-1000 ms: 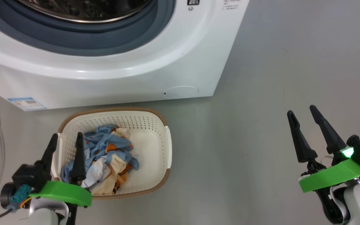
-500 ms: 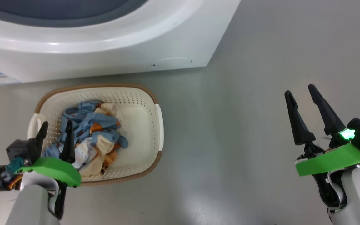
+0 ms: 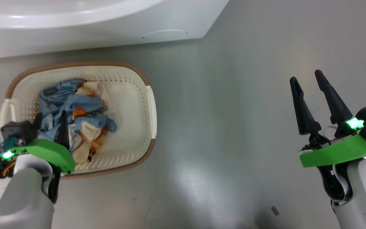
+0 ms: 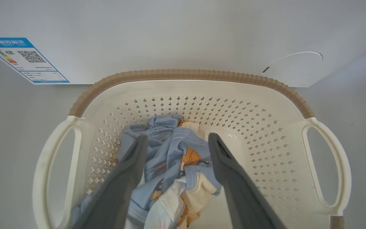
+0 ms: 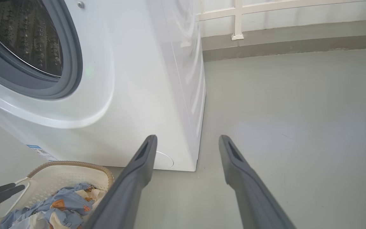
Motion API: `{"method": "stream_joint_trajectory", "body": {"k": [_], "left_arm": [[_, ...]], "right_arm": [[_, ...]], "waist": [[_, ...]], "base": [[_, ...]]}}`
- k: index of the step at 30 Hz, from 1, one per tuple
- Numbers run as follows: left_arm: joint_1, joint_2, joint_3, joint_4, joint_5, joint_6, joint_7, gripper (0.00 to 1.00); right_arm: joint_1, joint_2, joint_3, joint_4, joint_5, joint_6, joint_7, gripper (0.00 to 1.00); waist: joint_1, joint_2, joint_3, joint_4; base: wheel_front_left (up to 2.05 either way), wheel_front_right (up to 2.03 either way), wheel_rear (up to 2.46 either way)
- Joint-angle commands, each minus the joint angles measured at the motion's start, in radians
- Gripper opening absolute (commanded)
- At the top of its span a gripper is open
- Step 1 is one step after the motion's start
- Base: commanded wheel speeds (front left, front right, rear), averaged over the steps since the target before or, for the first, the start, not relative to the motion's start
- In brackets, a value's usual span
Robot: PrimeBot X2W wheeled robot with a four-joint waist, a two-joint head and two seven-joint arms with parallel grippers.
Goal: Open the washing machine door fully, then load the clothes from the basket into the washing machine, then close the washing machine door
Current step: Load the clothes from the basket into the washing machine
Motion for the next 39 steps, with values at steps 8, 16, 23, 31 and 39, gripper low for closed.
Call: {"method": "stream_joint_trajectory", "body": {"k": [8,16,23,31,39], "left_arm": [[-0.113,0.077,-0.023,0.154,-0.022,-0.003,0.000,1.00],[-0.205,0.089,-0.073,0.239,-0.047,-0.003,0.018,1.00],[-0.263,0.094,-0.087,0.290,-0.065,-0.003,0.062,1.00],[-0.301,0.092,-0.087,0.325,-0.084,0.012,0.165,1.00],[-0.303,0.094,-0.093,0.335,-0.099,0.021,0.255,0.00]], "right_arm": [[-0.014,0.021,0.020,-0.038,-0.009,0.002,-0.012,1.00],[-0.022,0.045,0.012,-0.044,-0.007,0.002,-0.012,1.00],[-0.036,0.056,0.012,-0.051,-0.009,0.002,-0.012,1.00],[-0.046,0.066,0.020,-0.050,-0.008,0.002,-0.012,1.00],[-0.045,0.065,0.008,-0.052,-0.010,0.002,-0.012,1.00]], "waist": [[0.0000,-0.0001,0.112,-0.038],[0.0000,-0.0001,0.176,-0.056],[0.0000,-0.0001,0.214,-0.063],[0.0000,-0.0001,0.242,-0.081],[0.0000,-0.0001,0.249,-0.092]], "base": [[0.00,0.00,0.00],[0.00,0.00,0.00],[0.00,0.00,0.00],[0.00,0.00,0.00],[0.00,0.00,0.00]]}}
